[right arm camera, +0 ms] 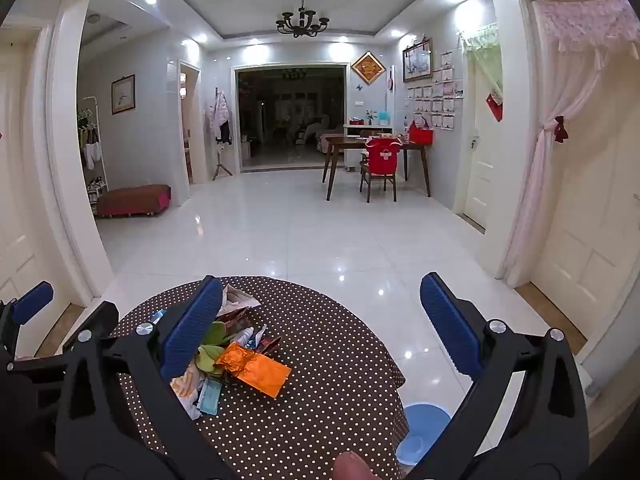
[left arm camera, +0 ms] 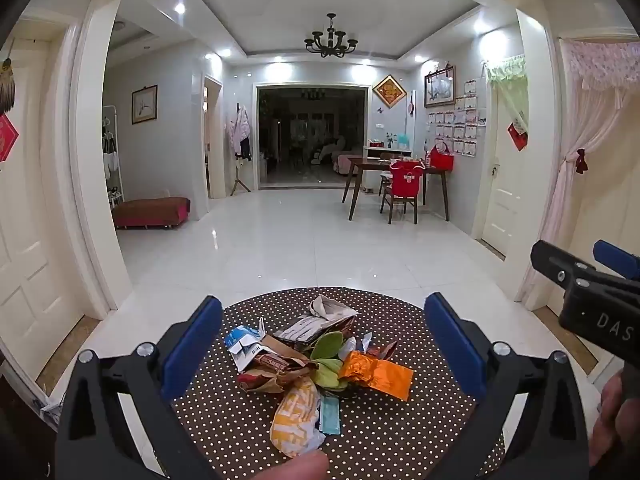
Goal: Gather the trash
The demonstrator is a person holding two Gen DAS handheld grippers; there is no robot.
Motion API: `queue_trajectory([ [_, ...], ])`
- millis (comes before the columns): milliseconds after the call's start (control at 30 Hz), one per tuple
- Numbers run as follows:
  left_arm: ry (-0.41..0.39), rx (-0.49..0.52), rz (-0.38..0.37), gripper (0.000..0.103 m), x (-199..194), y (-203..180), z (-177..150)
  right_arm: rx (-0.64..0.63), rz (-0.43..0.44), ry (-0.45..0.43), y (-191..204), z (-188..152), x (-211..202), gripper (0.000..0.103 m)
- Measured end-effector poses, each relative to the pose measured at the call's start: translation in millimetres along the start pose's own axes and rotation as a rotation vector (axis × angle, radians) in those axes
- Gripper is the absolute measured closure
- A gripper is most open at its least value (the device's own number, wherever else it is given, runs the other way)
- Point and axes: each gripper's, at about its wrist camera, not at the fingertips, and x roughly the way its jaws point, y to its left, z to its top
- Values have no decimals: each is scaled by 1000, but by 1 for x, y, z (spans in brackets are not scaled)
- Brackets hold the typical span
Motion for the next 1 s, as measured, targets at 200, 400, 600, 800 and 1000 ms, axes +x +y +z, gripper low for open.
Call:
queue_trajectory([
  [200,-3,-3,1,4,0,0,0,-2,-1,-3,1,0,-1,6],
  [400,2,-14,-4,4,2,0,1,3,4,-4,-1,3,2,6],
  [600,-4,-23,-21,4,0,6,-1,3,5,-5,-1,0,-1,6],
  [800,-3,-23,-29,4,0,6,-1,2,7,-3,1,-2,1,6],
  [1000,-11,-33,-35,4,-3,9,-1,-7,11,-5,1,6,-4,6],
])
